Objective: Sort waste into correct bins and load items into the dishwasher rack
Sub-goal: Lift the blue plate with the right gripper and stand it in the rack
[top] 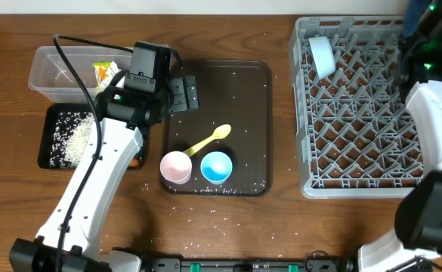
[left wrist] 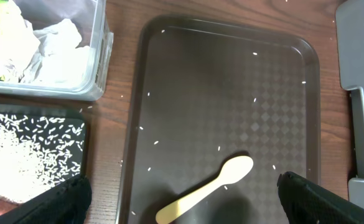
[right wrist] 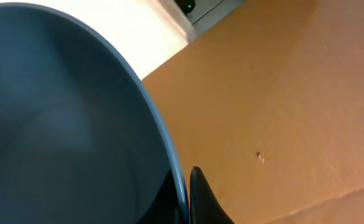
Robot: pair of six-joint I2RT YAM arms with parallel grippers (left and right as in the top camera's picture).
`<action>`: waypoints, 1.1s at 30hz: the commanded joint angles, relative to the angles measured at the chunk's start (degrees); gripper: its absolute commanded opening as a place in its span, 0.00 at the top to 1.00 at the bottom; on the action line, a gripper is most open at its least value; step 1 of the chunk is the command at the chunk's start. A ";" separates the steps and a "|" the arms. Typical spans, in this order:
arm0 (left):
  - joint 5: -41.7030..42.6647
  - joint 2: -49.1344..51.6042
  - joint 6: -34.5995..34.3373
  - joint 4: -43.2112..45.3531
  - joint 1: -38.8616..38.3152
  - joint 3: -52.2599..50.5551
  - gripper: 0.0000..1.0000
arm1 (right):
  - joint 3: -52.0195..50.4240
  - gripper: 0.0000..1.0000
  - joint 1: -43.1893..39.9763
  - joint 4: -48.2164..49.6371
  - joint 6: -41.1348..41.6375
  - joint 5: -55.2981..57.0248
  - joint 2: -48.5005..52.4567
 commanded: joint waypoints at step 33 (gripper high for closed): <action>-0.70 0.55 -0.09 -0.15 0.20 -0.39 0.03 | 0.02 0.65 3.61 -2.23 -9.29 2.32 12.35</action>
